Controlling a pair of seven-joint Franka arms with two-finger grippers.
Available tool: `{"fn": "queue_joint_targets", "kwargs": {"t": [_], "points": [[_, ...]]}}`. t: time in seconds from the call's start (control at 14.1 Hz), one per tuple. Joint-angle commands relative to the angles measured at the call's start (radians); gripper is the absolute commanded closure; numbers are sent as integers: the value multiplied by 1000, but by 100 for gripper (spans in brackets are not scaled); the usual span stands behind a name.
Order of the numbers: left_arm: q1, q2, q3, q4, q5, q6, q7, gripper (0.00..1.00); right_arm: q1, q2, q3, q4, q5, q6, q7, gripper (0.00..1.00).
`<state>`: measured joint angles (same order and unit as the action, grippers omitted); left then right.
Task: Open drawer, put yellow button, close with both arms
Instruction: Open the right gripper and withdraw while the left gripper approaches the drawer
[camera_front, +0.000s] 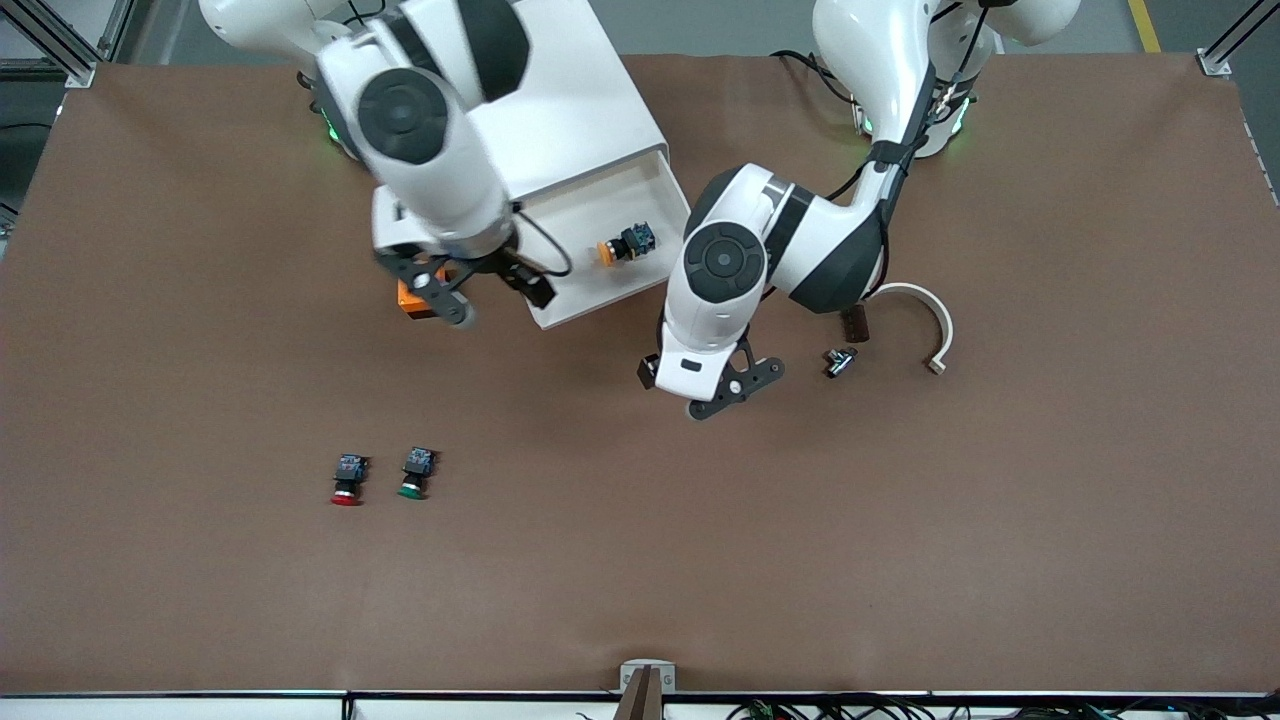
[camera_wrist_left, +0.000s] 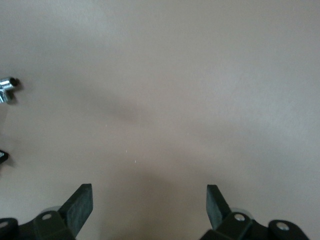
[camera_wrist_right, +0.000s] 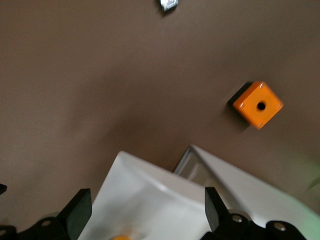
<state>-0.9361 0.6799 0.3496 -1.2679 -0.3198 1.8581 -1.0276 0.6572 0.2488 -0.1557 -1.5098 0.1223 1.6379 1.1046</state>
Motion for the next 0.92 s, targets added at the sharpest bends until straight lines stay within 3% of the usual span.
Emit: {"fn": "queue_joint_targets", "kwargs": {"t": [0.0, 0.5, 0.85], "points": [[-49, -56, 6, -64, 28, 6, -20, 0, -150, -52, 19, 19, 0, -84, -295, 0], [-142, -46, 5, -65, 19, 6, -100, 0, -483, -131, 18, 19, -12, -176, -904, 0], [-187, -34, -4, -62, -19, 6, -153, 0, -580, -148, 19, 34, -87, -217, -1126, 0]]}}
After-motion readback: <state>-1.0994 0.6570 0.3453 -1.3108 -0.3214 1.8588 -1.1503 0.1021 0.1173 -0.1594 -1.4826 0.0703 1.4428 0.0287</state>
